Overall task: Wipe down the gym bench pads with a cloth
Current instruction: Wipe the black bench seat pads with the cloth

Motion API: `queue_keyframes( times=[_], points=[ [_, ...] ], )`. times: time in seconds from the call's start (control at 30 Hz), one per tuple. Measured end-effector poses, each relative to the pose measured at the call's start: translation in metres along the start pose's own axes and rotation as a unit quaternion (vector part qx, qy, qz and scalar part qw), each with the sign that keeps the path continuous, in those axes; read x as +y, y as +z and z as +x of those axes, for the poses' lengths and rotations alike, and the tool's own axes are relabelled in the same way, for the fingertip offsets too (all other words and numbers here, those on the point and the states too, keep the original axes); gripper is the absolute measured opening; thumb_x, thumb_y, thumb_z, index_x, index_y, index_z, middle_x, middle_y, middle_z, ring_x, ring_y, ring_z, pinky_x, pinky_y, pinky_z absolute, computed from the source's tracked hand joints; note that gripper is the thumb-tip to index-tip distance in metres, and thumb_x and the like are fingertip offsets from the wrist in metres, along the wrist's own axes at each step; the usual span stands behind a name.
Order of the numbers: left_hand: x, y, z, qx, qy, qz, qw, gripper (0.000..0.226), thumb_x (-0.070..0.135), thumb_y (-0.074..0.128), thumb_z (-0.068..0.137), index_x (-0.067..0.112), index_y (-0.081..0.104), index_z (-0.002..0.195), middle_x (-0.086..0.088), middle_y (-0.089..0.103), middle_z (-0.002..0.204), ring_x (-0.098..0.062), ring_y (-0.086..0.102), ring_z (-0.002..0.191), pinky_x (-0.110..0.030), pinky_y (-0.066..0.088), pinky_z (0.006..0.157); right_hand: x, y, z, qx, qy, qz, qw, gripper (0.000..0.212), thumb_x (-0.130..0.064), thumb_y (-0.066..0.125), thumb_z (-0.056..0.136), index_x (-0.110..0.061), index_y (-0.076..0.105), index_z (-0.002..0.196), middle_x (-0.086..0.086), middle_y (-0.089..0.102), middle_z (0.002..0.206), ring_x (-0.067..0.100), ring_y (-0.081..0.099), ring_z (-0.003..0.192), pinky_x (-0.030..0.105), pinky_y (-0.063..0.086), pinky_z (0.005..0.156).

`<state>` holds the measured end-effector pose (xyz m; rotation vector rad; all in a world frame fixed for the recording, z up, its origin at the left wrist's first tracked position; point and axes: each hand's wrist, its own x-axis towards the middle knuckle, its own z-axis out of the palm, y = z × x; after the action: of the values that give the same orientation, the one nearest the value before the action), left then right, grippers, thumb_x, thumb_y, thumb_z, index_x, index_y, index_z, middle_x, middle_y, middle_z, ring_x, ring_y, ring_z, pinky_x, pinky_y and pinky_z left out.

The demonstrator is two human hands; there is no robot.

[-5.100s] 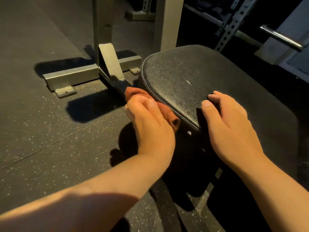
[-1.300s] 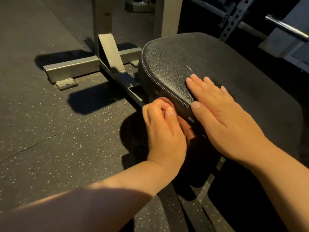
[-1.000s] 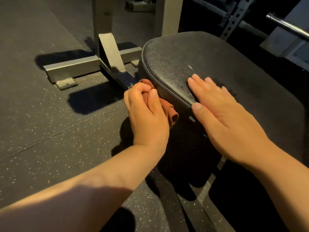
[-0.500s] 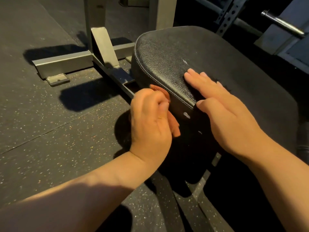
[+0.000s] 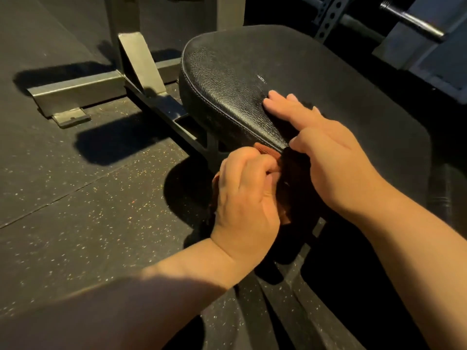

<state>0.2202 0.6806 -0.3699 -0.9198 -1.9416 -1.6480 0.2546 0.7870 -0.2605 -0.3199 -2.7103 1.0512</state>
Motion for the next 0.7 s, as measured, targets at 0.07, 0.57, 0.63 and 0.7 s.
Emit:
queue_keyframes(
  times=[0.07,0.57,0.63,0.7],
  points=[
    [-0.005,-0.006,0.006,-0.005,0.018,-0.002,1.0,0.014,0.011,0.051,0.097,0.003,0.062,0.094,-0.01,0.058,0.102,-0.021,0.052,0.099,-0.039,0.044,0.088,0.0,-0.002,-0.002,-0.009,-0.003,0.002,1.0,0.063,-0.02,0.032,0.084,-0.032,0.053,0.142,-0.023,0.039,0.154,-0.015,0.021,0.143,0.021,0.006,0.123],
    [0.004,-0.004,0.008,-0.013,0.022,-0.063,0.998,0.008,0.008,0.046,0.101,0.014,0.05,0.103,-0.008,0.044,0.112,-0.013,0.063,0.082,-0.03,0.051,0.077,-0.001,-0.005,-0.004,0.02,-0.004,0.049,0.999,0.057,-0.018,0.034,0.081,-0.028,0.062,0.129,-0.013,0.05,0.148,-0.007,0.032,0.142,0.03,0.016,0.124],
    [0.005,-0.01,0.025,0.07,-0.013,-0.082,0.994,0.012,-0.01,0.046,0.097,0.0,0.052,0.101,-0.013,0.039,0.112,0.018,0.058,0.085,-0.009,0.048,0.071,-0.001,-0.006,-0.002,0.046,0.007,0.077,0.996,0.055,-0.018,0.036,0.078,-0.026,0.066,0.123,-0.012,0.057,0.142,-0.005,0.039,0.138,0.029,0.024,0.121],
    [0.015,-0.002,0.021,0.084,-0.03,-0.089,0.992,0.014,-0.014,0.046,0.095,-0.001,0.051,0.1,-0.007,0.036,0.112,0.021,0.053,0.085,-0.008,0.048,0.067,-0.001,-0.003,0.0,0.077,0.015,0.088,0.993,0.052,-0.019,0.037,0.077,-0.025,0.07,0.117,-0.013,0.063,0.135,-0.003,0.045,0.134,0.027,0.032,0.116]
  ],
)
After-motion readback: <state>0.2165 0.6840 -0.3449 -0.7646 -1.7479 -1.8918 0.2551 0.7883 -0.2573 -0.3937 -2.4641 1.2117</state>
